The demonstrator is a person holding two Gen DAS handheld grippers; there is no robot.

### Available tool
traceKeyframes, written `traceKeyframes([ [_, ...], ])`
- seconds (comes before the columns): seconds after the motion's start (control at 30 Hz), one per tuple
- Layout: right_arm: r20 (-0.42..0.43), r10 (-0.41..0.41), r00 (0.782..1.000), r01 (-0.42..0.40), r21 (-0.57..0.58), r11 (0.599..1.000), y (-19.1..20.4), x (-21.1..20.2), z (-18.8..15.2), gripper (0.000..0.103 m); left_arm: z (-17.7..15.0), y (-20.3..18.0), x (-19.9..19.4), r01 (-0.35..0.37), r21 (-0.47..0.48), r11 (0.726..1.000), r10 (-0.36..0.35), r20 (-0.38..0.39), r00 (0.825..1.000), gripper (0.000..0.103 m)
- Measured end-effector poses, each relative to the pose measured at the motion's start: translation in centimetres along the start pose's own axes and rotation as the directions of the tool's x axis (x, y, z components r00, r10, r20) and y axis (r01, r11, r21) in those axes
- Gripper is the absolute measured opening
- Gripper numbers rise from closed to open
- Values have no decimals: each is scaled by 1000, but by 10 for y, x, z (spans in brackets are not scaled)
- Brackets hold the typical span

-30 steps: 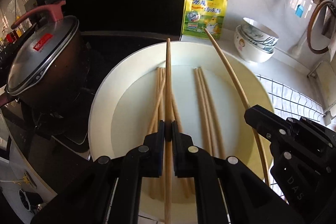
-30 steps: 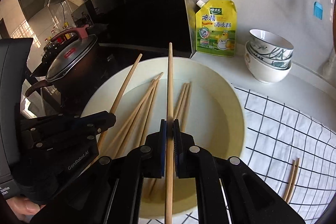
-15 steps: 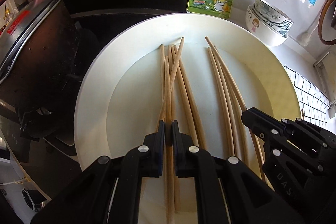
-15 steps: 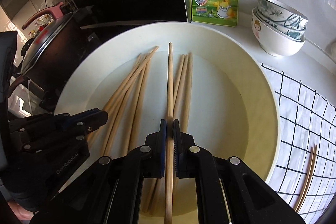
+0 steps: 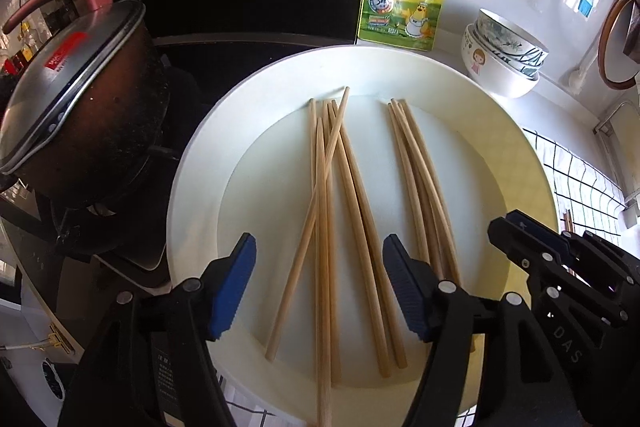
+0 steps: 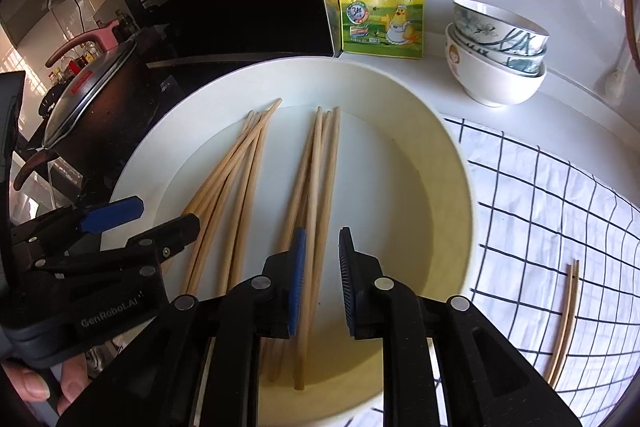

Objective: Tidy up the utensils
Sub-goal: 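Open the left tool into the basin while the right tool releases its chopstick, then move both open tools back down to the last two chopsticks on the cloth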

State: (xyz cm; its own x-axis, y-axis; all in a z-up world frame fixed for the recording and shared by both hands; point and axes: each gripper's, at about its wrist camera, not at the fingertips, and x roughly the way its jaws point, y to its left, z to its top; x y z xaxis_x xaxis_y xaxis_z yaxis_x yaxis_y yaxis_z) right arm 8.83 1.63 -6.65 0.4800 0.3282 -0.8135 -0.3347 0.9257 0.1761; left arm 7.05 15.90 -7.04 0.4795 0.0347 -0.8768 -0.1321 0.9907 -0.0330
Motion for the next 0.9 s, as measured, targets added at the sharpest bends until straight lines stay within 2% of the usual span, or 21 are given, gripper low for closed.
traceKeyframes([
  [0.37,46,-26,999,25,37,999,-30,-46,-28,21,-14,-32,-28,31,26,999,-32,39,999,65],
  [0.9,65,-132,989,121,154,981,-111,-103,-85,23,-38,-130,-46,107,163,981,-114,33,993,65],
])
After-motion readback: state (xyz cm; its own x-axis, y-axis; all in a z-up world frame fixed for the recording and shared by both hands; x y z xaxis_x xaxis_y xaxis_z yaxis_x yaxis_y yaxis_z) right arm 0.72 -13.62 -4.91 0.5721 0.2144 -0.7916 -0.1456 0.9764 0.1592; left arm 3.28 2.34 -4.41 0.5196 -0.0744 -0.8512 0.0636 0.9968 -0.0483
